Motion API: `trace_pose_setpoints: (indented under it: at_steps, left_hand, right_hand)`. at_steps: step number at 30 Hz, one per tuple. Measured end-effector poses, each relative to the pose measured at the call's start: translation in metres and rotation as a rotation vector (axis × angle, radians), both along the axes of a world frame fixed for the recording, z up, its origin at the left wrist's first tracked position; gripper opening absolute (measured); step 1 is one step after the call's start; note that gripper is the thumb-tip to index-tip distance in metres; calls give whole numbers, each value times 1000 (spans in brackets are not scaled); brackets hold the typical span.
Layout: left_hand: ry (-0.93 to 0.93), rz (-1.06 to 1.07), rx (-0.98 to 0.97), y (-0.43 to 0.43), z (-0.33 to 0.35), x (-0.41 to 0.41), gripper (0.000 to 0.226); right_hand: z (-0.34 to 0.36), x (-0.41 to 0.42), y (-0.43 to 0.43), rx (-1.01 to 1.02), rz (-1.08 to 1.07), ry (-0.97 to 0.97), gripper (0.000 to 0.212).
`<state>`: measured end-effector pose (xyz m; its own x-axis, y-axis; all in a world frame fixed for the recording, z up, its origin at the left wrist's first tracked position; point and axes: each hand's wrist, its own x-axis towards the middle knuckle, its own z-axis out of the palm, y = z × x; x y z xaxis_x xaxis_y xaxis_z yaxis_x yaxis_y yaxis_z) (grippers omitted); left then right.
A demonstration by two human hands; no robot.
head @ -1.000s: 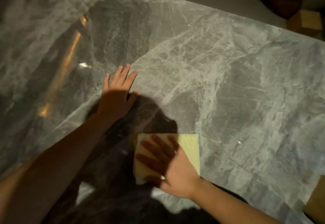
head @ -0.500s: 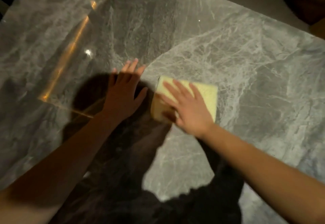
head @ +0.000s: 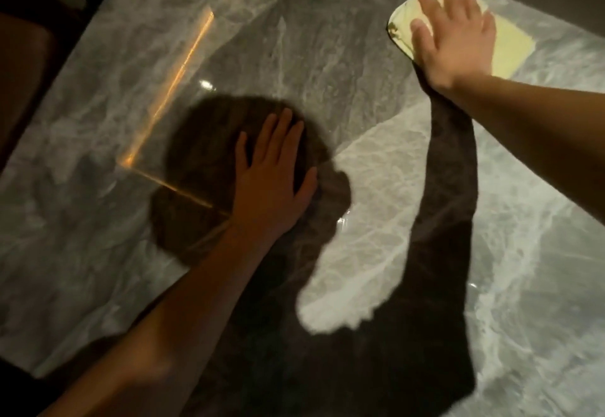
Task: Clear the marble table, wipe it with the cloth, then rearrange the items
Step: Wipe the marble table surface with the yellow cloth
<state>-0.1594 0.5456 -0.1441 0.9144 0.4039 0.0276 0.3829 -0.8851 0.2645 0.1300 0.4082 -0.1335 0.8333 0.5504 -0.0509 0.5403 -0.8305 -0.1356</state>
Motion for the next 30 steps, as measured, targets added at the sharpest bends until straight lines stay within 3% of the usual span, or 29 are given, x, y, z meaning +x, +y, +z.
trace_pose_setpoints:
  at_steps: [8, 16, 22, 27, 30]
  left_hand:
    - [16, -16, -59, 0, 5, 0, 61]
    - [-144, 87, -264, -4, 18, -1, 65]
    - [-324, 137, -436, -4, 27, -18, 43]
    - [-129, 6, -336, 40, 26, -58, 46]
    - [-39, 53, -274, 82, 24, -87, 50]
  right_hand:
    - [6, -35, -3, 22, 91, 25, 56]
    - [10, -184, -28, 23, 280, 110, 56]
    - [6, -303, -72, 5, 464, 166, 53]
    - [8, -331, -75, -45, 575, 180, 49]
    - [11, -326, -69, -84, 637, 162, 53]
